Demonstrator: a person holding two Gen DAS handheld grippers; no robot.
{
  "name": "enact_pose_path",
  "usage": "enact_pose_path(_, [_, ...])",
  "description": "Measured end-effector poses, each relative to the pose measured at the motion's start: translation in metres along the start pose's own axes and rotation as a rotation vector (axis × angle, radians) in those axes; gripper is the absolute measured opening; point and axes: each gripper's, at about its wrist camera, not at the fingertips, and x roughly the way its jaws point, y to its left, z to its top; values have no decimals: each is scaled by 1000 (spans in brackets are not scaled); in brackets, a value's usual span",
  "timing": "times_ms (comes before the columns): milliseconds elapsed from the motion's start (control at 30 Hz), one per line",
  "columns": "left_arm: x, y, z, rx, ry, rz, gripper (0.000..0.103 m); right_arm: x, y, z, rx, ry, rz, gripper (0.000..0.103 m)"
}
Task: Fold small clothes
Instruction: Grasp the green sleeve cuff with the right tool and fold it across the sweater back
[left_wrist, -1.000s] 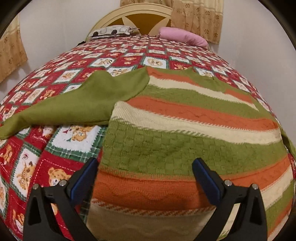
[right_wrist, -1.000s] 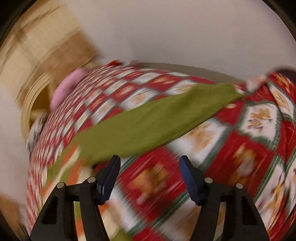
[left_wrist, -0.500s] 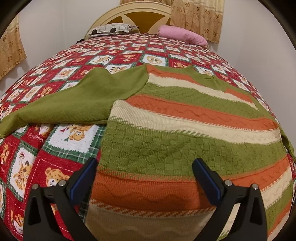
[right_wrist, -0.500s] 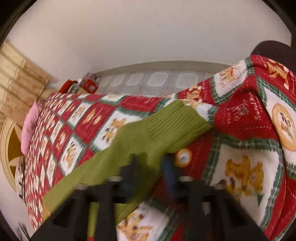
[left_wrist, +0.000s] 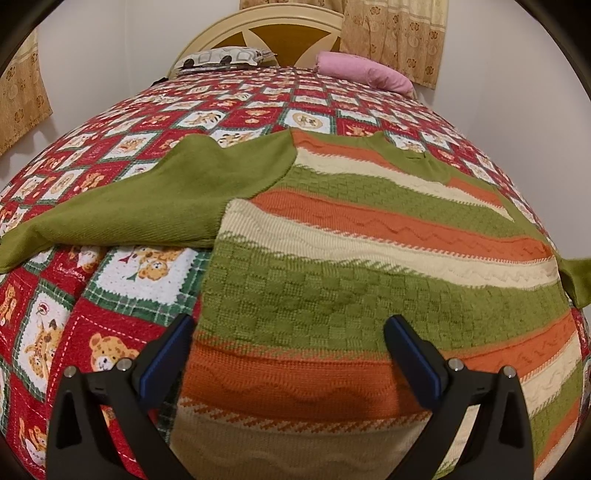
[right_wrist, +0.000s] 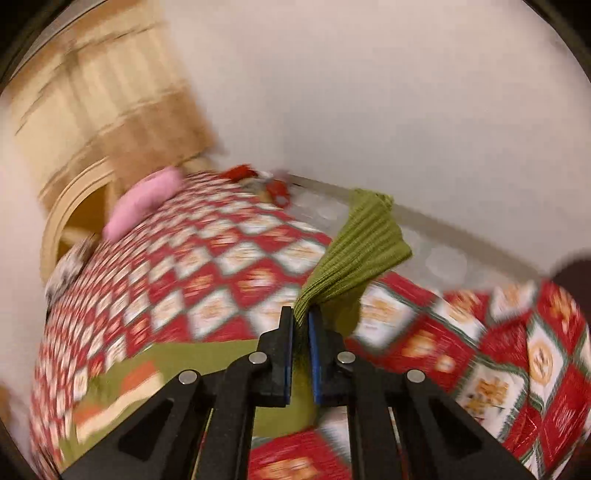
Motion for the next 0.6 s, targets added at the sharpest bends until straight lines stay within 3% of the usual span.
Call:
enact_pose_path(133, [-1,-1,0,-8,-4,-11,103,2,100,-25,-131,71,173,7])
enact_pose_path(300, [-3,4,-1,-29,-18,-37,103,21,200,-74,-243,164,322,7])
enact_pose_path(433, [-6,11,-1,-62,-39,-63,103,46,264,-122,-323,284,452,6])
enact_pose_path(600, [-8,17,-1,-100,-56,-84,103,71,319,-178,-408,427,548,6])
